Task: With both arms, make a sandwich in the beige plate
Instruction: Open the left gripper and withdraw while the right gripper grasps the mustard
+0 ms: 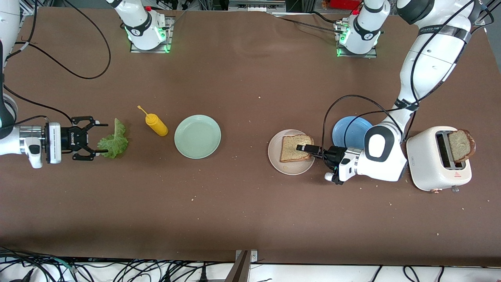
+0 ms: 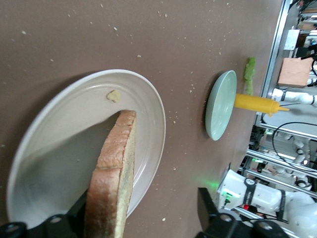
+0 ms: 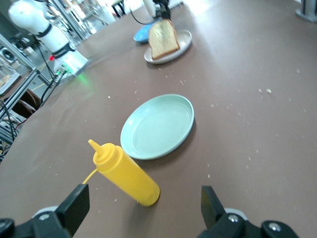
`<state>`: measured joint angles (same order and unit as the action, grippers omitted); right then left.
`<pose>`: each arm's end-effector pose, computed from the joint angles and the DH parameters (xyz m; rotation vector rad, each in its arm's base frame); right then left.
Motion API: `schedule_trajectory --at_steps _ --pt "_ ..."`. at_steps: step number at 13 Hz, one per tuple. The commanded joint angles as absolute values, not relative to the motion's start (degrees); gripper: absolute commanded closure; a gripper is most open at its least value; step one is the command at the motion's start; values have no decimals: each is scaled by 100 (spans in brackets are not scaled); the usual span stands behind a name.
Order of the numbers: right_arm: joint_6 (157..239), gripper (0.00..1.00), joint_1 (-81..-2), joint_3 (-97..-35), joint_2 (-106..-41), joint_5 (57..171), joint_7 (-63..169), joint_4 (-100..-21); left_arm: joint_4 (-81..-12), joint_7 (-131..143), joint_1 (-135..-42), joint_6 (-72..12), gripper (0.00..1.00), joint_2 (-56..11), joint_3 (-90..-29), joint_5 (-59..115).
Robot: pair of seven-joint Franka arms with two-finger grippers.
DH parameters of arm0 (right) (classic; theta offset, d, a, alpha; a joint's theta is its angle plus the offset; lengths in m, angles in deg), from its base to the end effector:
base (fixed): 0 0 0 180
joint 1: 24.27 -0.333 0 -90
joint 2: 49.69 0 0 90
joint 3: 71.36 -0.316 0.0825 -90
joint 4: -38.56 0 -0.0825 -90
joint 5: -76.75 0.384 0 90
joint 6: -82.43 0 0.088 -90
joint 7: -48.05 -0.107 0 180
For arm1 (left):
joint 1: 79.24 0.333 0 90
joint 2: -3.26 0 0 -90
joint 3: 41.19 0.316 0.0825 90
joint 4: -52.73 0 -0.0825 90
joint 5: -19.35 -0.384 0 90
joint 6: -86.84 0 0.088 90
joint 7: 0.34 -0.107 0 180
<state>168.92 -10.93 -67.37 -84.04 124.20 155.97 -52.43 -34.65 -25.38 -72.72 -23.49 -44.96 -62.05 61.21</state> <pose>0.6266 -0.1030 0.2811 -1.7191 -1.3457 -0.4649 0.6528 -0.1786 0.1844 2.1672 -0.2189 -0.3622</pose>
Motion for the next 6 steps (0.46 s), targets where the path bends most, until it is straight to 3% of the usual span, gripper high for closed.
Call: schedule_trajectory --at_steps 1,6 --pt "16813 0 -985 -6793 -8624 12772 16571 -5381 -3410 -2531 -7317 -2346 0 -4184 -6158 5322" --pt "16830 0 -871 -6793 -9108 13132 17407 -5687 -3419 -2145 -7317 -2311 0 -3709 -6176 4301"
